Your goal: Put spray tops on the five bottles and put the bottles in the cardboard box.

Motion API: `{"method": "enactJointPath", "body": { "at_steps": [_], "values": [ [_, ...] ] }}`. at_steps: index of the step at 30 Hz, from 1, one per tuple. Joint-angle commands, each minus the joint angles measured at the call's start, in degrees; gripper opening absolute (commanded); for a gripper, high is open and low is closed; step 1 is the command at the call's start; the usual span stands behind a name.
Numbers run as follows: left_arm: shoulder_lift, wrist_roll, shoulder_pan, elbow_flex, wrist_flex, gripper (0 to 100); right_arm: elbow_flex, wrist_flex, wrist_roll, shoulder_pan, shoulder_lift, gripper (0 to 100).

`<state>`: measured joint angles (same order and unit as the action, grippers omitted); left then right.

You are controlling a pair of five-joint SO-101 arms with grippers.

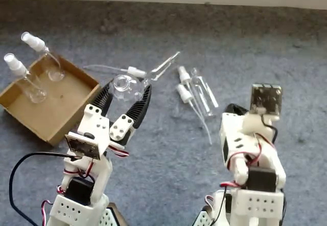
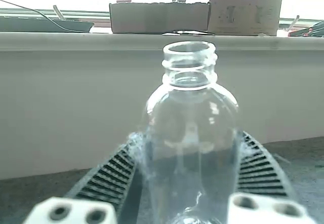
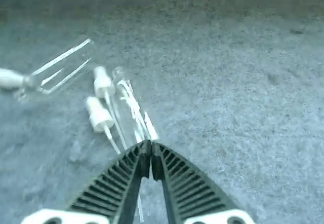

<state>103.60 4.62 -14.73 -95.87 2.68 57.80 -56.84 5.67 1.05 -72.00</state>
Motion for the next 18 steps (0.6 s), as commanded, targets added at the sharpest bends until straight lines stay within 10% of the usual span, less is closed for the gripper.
{"method": "enactJointPath", "body": {
  "at_steps": [1,18],
  "values": [
    [-0.1,-0.4,-0.5,-0.4,-1.4,12,-10.7,-3.9,4.2,-6.2,14.9,1.1],
    [0.3,-0.4,-0.1,-1.4,9.2,12,-42.1,-6.3,12.0,-14.8,62.0,3.0]
  ]
}}
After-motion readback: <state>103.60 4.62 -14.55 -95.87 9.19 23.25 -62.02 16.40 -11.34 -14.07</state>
